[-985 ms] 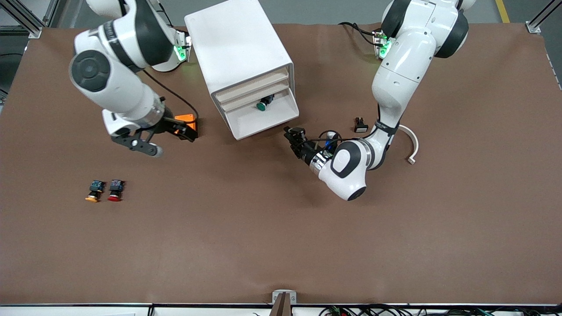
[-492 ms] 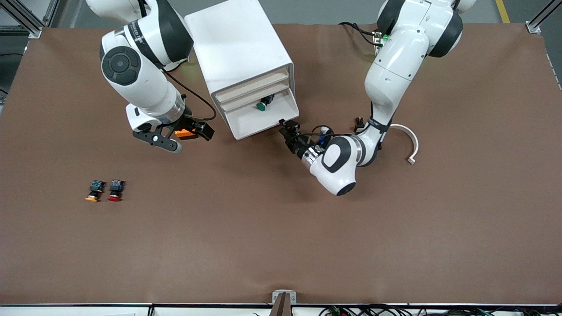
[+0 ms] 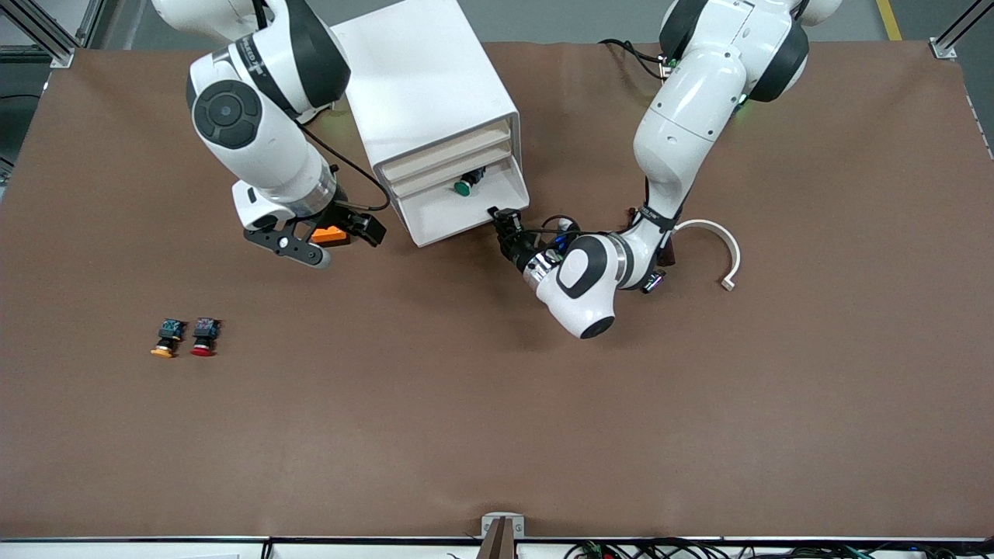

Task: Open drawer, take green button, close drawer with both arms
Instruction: 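Pull the drawer further with the left gripper while the right gripper reaches in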

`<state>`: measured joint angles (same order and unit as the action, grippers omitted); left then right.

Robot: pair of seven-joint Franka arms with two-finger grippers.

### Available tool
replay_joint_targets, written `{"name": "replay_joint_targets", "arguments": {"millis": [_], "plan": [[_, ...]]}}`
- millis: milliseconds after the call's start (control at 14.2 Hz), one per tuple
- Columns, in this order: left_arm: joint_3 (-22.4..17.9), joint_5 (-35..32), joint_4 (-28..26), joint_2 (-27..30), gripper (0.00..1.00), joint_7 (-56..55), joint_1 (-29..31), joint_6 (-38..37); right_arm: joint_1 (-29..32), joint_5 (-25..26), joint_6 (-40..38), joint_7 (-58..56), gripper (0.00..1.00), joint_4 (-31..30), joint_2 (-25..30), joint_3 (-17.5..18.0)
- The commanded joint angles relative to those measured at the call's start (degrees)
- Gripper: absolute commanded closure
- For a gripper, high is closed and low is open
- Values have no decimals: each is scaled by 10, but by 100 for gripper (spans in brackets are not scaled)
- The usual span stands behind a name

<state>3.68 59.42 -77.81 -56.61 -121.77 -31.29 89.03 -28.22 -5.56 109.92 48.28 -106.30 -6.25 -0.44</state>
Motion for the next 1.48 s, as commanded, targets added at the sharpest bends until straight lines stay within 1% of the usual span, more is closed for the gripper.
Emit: {"name": "replay_joint_targets", "arguments": {"millis": [0, 141, 281, 633, 914, 1196, 1266, 1336, 1407], "plan": [[-1, 7, 6, -3, 89, 13, 5, -1, -26, -2, 12, 32, 0, -5, -2, -5], [-2, 10, 7, -3, 89, 12, 10, -1, -42, -1, 21, 51, 0, -5, -10, -5], [-3, 11, 9, -3, 86, 9, 23, -1, -58, -1, 34, 70, 0, -5, -16, -5], [-5, 11, 12, -1, 86, 11, 57, 3, -91, 1, 64, 110, 0, -5, -31, -6], [-6, 11, 23, -1, 86, 11, 75, 6, -129, 35, 95, 181, 0, -3, -48, -6], [-6, 11, 23, -2, 82, 11, 82, 14, -167, 48, 116, 226, 0, -3, -68, -6], [-6, 11, 23, -2, 80, 11, 82, 15, -173, 65, 119, 240, 0, -3, -75, -6], [-6, 11, 23, -2, 77, 12, 82, 15, -183, 71, 122, 250, 0, -3, -77, -6], [-6, 11, 23, -2, 67, 13, 82, 15, -192, 72, 126, 254, 0, -3, -82, -6]]}}
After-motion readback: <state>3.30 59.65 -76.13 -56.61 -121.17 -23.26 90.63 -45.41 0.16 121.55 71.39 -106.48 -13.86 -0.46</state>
